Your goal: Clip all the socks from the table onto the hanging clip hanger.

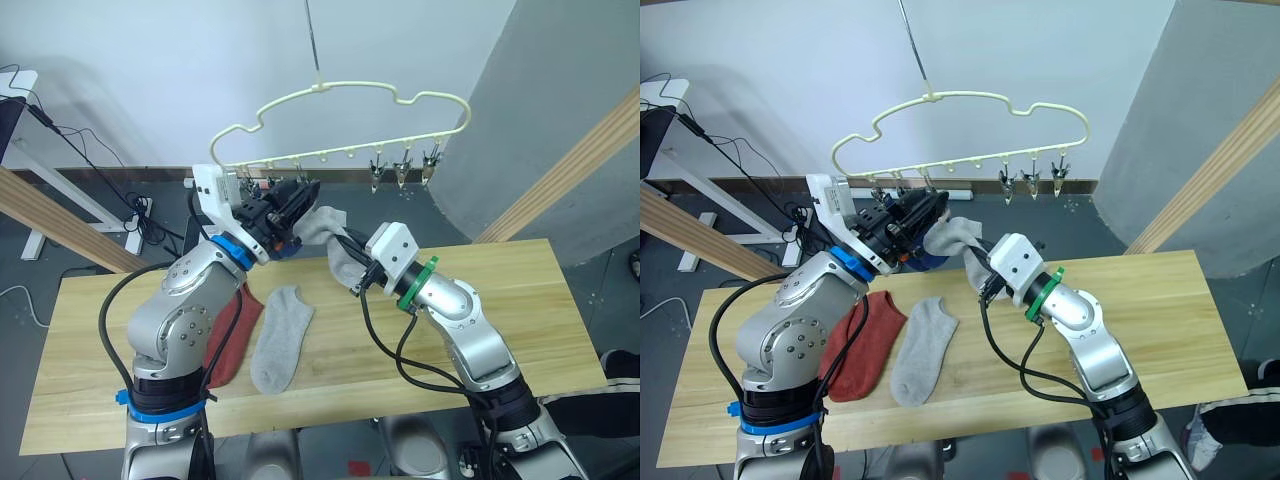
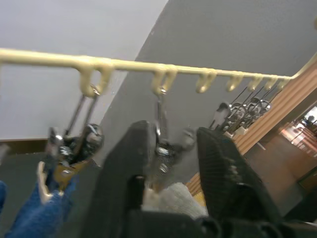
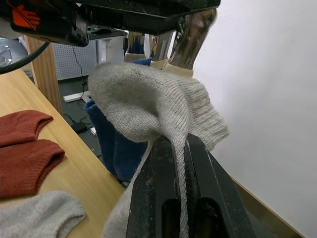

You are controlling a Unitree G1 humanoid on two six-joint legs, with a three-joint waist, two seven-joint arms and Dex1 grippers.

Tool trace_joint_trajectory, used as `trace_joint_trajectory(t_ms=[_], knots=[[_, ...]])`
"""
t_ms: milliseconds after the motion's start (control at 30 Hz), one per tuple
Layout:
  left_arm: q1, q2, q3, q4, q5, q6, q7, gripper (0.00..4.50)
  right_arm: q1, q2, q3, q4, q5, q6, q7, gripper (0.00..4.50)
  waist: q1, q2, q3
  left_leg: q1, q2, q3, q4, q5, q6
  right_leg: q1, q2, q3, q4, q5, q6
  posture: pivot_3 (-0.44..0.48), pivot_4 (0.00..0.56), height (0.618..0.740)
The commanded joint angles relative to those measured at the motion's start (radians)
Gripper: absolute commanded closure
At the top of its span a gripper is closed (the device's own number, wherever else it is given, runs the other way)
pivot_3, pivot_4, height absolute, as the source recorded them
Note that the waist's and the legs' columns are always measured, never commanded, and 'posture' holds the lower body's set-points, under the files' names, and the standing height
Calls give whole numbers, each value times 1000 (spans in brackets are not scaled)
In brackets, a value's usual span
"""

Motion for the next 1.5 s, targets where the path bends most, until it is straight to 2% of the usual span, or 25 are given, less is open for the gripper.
trace_joint_trajectory(t_ms=[33, 200, 233, 267, 433, 633, 800, 933, 1167, 1367, 1500], knots=[[9, 8, 10, -50, -30, 3, -8, 1406, -7, 7, -3, -19, 15, -26, 9, 4500, 0, 0, 0, 0, 0, 0, 0, 0, 0, 0, 0, 0, 0, 0, 0, -216, 344, 737], [31, 26, 4, -70, -24, 0, -16, 1406, -9, 8, -1, -14, 24, -24, 28, 4500, 0, 0, 0, 0, 0, 0, 0, 0, 0, 0, 0, 0, 0, 0, 0, -214, 342, 737], [33, 30, 3, -72, -19, -2, -16, 1381, -9, 7, -2, -13, 22, -23, 28, 3961, 0, 0, 0, 0, 0, 0, 0, 0, 0, 0, 0, 0, 0, 0, 0, -214, 342, 737], [36, 33, 2, -74, -17, -4, -17, 1381, -9, 6, -1, -13, 21, -19, 31, 3783, 0, 0, 0, 0, 0, 0, 0, 0, 0, 0, 0, 0, 0, 0, 0, -214, 342, 737], [79, 70, 5, -99, 6, -19, -33, 1381, 0, -50, 16, -15, -15, 11, 63, 2063, 0, 0, 0, 0, 0, 0, 0, 0, 0, 0, 0, 0, 0, 0, 0, -211, 341, 737], [143, 147, 11, -131, -6, -16, -100, 1381, 34, -127, -22, -65, 7, 34, 96, 2063, 0, 0, 0, 0, 0, 0, 0, 0, 0, 0, 0, 0, 0, 0, 0, -213, 341, 737], [238, 318, 26, -172, 5, -32, -269, 1381, 89, -246, -128, -203, 80, 136, 156, 2063, 1, 0, 0, 0, 0, 0, -1, 0, 0, 0, 0, 0, 0, 0, 0, -204, 339, 737], [281, 396, 11, -196, 23, -92, -381, 1381, 78, -263, -190, -292, 127, 269, 125, 2063, 2, 0, 0, 0, 0, 0, 0, 0, 0, 0, 0, 0, 0, 0, 0, -198, 331, 737], [275, 451, 56, -184, 7, -164, -499, 1381, 39, -235, -230, -439, 170, 472, 45, 2063, 3, 0, 0, 0, 0, 1, -1, 0, 0, -1, 0, 0, 0, -1, 1, -193, 323, 737], [225, 434, 78, -152, 25, -211, -480, 1381, -53, -178, -200, -484, 180, 632, -39, 2063, 3, 0, 0, 0, 0, 1, -1, 0, 0, -1, 0, 0, 0, 0, 0, -190, 317, 737], [206, 432, 64, -157, 12, -201, -474, 1381, -108, -136, -162, -432, 160, 640, -74, 2063, 2, 0, 0, -1, 0, 1, -1, 0, 0, -2, 0, 0, 0, 0, 0, -186, 315, 737]])
